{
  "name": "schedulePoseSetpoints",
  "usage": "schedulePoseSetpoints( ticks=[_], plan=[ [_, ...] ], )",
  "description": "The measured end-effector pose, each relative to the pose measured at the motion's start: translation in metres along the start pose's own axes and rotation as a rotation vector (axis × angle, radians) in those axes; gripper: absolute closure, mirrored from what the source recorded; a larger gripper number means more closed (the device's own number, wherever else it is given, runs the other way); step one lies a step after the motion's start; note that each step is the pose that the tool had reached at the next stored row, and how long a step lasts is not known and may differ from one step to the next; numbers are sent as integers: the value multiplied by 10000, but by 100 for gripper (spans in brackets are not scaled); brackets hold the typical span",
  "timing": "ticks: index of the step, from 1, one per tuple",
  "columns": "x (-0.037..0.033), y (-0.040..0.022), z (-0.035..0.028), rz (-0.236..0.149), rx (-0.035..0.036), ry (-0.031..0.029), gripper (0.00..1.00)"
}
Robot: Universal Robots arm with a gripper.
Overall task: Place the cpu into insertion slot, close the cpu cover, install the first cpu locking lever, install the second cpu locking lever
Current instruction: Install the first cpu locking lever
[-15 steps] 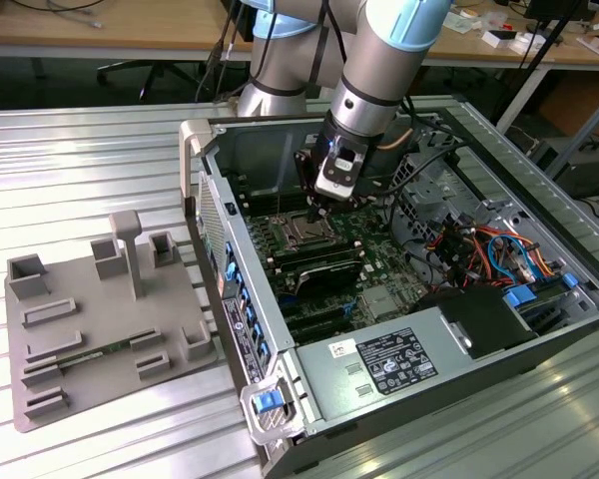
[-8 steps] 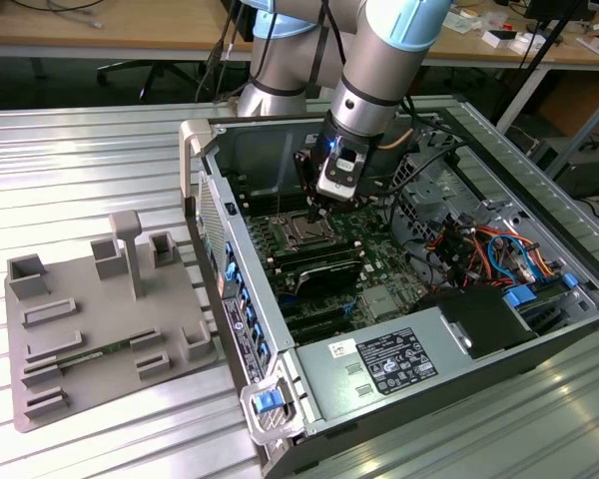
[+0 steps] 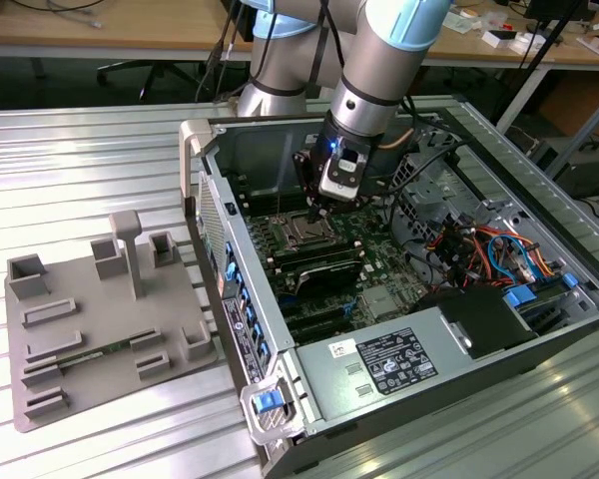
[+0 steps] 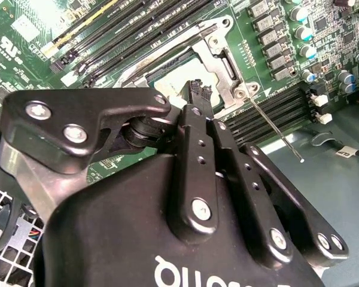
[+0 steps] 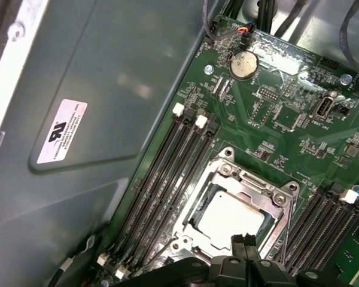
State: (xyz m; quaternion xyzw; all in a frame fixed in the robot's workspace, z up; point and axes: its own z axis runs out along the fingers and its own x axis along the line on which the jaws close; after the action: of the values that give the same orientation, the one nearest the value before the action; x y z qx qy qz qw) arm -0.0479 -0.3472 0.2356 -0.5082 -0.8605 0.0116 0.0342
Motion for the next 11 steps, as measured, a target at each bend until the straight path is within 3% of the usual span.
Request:
schedulePoseSetpoints(
  ticks=[11],
  plan=[
    [0, 0, 0, -428, 21, -24, 89]
  ],
)
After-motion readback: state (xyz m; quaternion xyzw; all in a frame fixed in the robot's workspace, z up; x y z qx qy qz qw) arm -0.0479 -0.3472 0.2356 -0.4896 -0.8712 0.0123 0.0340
